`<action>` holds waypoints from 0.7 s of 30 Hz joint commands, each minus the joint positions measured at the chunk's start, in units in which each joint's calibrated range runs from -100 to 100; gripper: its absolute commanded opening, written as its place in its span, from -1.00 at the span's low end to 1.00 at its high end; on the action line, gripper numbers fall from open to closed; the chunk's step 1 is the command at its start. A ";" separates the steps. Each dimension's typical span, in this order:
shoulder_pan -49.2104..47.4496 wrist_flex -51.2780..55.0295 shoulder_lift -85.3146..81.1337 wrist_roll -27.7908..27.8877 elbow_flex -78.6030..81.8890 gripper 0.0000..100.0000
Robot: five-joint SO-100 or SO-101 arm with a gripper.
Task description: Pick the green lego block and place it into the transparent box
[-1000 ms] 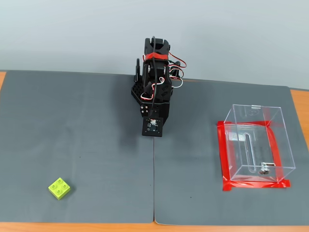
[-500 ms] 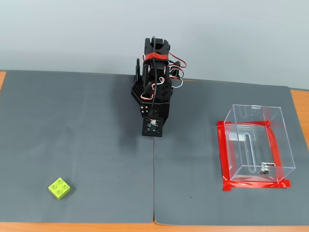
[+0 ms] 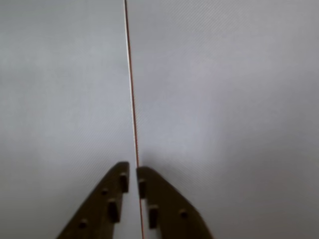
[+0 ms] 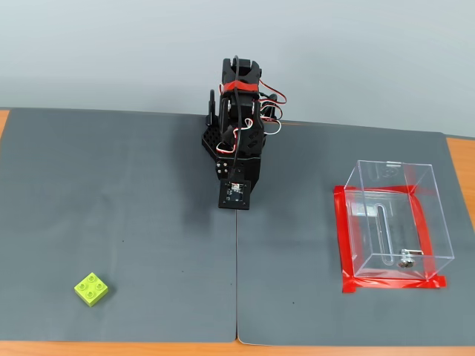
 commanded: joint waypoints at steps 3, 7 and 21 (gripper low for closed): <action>-0.18 0.24 0.08 0.06 -3.56 -0.96; -0.25 0.24 0.51 0.22 -3.65 -0.96; -3.91 -4.88 11.27 0.22 -10.61 -0.96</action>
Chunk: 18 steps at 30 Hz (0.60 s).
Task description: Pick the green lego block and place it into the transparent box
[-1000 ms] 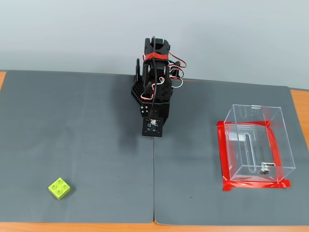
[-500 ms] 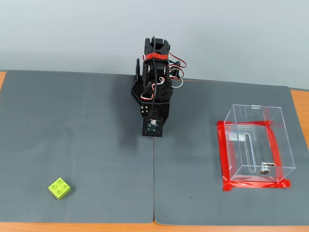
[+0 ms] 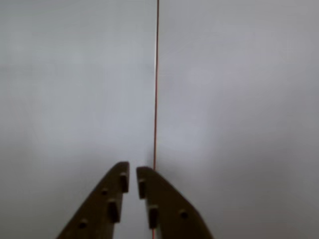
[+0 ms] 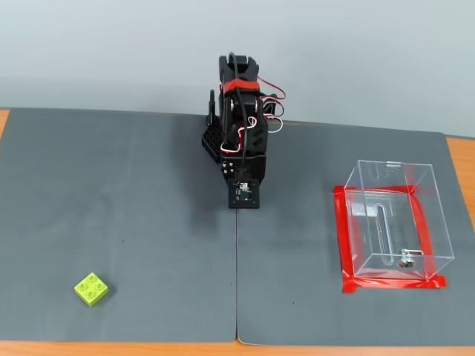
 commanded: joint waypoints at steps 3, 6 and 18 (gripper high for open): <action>0.00 -4.97 12.11 -0.18 -11.73 -0.96; 0.23 -5.15 18.30 -0.29 -17.97 -0.96; 3.73 -4.45 38.90 -0.39 -44.38 -0.96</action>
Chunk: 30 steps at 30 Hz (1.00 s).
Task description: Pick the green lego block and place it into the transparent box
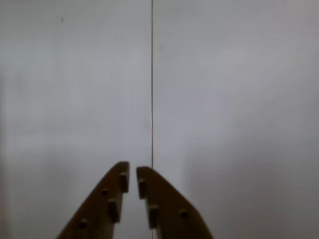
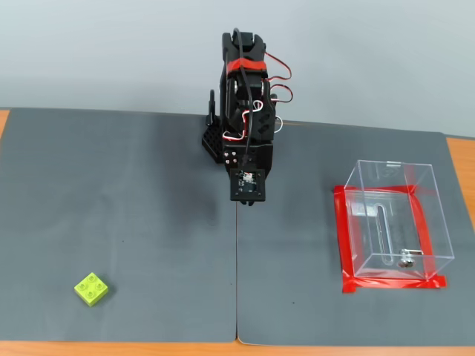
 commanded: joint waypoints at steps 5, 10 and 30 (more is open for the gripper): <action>8.38 -0.11 11.27 -0.20 -16.78 -0.96; 15.39 -0.64 19.92 -0.25 -24.83 -0.96; 31.06 -6.80 61.89 0.27 -61.38 -0.96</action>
